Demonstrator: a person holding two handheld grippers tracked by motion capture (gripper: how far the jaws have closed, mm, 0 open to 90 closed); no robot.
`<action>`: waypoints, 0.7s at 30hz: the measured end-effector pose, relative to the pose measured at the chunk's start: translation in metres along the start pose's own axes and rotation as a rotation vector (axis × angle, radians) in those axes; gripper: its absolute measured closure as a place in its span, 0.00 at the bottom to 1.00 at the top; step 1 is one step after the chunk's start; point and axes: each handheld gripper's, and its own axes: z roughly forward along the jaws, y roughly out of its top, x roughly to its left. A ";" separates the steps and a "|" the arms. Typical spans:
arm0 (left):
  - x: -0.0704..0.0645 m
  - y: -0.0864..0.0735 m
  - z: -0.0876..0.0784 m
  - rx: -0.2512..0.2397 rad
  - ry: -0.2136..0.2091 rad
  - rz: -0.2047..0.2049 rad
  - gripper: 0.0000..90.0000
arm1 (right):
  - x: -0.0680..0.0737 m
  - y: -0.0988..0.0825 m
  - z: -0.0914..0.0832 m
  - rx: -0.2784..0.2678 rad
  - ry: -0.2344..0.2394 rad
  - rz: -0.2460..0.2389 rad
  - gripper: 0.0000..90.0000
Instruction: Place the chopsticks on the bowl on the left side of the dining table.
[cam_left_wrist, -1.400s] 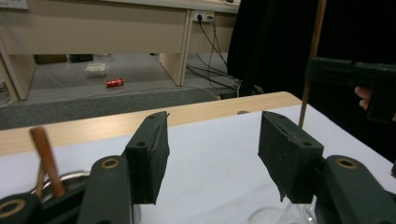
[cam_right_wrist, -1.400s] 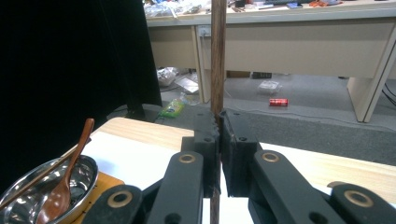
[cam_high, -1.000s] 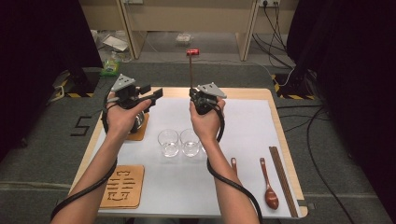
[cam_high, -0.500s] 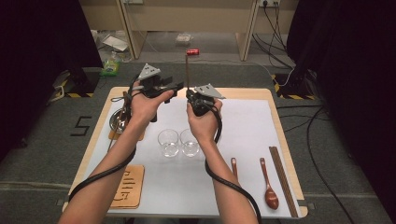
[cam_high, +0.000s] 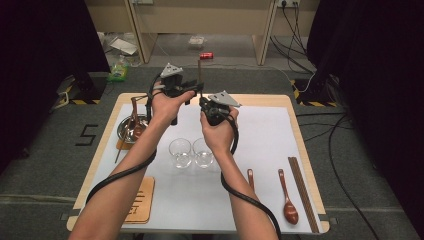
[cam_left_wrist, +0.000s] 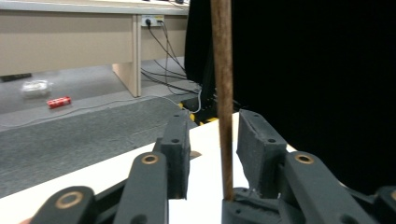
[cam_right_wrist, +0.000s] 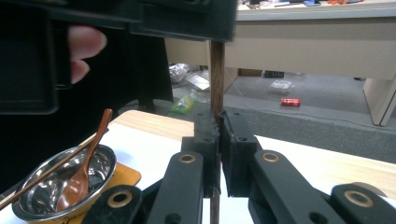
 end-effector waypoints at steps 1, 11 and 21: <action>-0.001 0.000 0.001 0.004 -0.005 -0.005 0.76 | 0.000 0.000 0.000 -0.001 -0.001 -0.002 0.95; -0.006 -0.003 0.004 0.012 -0.018 -0.013 0.93 | 0.000 0.000 -0.002 0.012 0.010 -0.008 0.93; 0.005 0.003 -0.012 -0.042 0.035 -0.008 0.93 | -0.006 0.003 -0.021 0.037 -0.002 -0.064 0.77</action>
